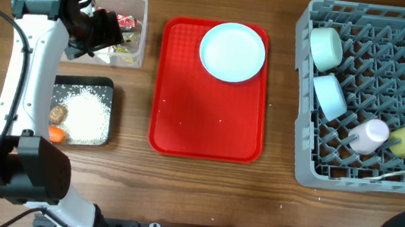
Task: Sort waste into correct bins and load items into the dishwasher rack
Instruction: 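Grasp the rim of the light-blue plate with the right gripper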
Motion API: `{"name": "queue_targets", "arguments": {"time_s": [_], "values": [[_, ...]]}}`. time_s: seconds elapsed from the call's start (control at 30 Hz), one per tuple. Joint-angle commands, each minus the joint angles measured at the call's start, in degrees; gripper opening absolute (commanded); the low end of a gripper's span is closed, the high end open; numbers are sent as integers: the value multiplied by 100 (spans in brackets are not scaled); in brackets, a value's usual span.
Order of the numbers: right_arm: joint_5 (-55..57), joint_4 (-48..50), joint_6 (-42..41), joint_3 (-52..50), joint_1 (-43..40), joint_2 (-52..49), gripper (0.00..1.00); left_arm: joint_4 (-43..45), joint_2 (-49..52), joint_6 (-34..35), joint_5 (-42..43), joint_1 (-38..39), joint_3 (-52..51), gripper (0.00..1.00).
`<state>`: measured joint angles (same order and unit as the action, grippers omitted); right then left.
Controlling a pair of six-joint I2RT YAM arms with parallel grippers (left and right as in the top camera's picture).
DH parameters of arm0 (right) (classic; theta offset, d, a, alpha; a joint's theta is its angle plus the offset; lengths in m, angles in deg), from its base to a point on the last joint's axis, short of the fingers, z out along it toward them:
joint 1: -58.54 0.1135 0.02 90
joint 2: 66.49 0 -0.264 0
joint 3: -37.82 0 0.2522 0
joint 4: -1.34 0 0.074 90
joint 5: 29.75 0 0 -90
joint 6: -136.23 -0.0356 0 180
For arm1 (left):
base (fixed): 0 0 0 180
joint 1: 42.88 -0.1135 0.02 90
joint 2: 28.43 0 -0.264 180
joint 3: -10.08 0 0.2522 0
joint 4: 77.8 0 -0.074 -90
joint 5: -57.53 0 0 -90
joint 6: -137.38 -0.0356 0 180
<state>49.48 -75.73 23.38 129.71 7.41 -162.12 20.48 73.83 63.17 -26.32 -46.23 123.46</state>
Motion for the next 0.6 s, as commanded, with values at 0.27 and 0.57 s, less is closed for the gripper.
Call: {"name": "queue_targets", "arguments": {"time_s": [0.27,0.57], "values": [[-538,1207,136,859,4378,1202,81,262,-13,11,87,-20,-28,91],[673,2588,-1700,855,6673,-887,71,240,-13,11,90,-20,-28,94]]}}
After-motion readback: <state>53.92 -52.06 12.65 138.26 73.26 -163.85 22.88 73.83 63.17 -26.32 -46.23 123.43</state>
